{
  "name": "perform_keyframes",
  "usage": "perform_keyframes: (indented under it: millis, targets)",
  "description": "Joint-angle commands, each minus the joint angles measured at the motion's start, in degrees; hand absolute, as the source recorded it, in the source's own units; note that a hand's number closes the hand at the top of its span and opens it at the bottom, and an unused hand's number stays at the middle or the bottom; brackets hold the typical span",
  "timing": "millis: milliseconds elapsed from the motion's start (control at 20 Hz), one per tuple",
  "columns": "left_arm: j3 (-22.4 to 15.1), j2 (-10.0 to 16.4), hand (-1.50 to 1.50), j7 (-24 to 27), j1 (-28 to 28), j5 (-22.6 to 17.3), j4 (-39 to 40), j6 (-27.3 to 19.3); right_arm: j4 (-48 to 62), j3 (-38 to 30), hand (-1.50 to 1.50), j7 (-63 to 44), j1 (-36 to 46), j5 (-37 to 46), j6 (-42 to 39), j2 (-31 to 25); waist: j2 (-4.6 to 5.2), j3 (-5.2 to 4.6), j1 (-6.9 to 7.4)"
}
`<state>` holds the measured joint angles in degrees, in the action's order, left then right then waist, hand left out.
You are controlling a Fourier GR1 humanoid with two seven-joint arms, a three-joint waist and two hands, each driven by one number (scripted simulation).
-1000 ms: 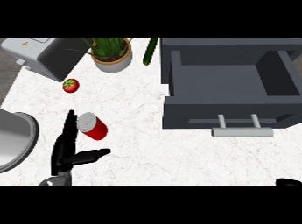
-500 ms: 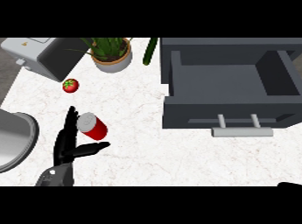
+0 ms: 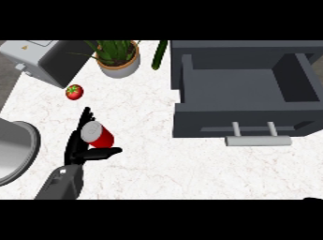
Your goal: Pick up the can, place it into the drawer and close the drawer
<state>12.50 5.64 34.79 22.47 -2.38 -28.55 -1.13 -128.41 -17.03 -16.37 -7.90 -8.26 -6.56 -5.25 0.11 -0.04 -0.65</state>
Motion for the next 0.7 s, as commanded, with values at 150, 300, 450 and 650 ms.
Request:
perform_keyframes:
  millis: [150, 300, 450, 650]
  targets:
    - [-1.0, -2.1, 1.5, -0.8, 5.1, -0.7, 2.0, 3.6, -4.5, -0.9, -1.5, -1.8, -2.5, -1.6, -0.4, 0.6, -0.15, 0.03, 0.04]
    - [0.3, 1.1, 1.5, 6.7, 5.3, -0.6, 8.6, 9.0, 2.3, 1.4, -1.5, -1.3, 5.0, 3.0, 2.0, 0.0, 0.11, -0.02, 0.12]
    - [0.2, -2.1, 1.5, 3.8, 9.0, -1.2, 8.1, 6.2, 0.4, -1.6, -1.5, 1.9, -0.5, 0.9, -0.9, 0.0, 0.02, 0.01, -0.1]
    - [1.1, -0.6, 1.5, 5.8, 11.4, -1.2, 11.1, 6.1, 3.8, -2.8, -1.5, 2.1, 3.7, 0.5, -0.3, -1.5, 0.11, 0.0, -0.11]
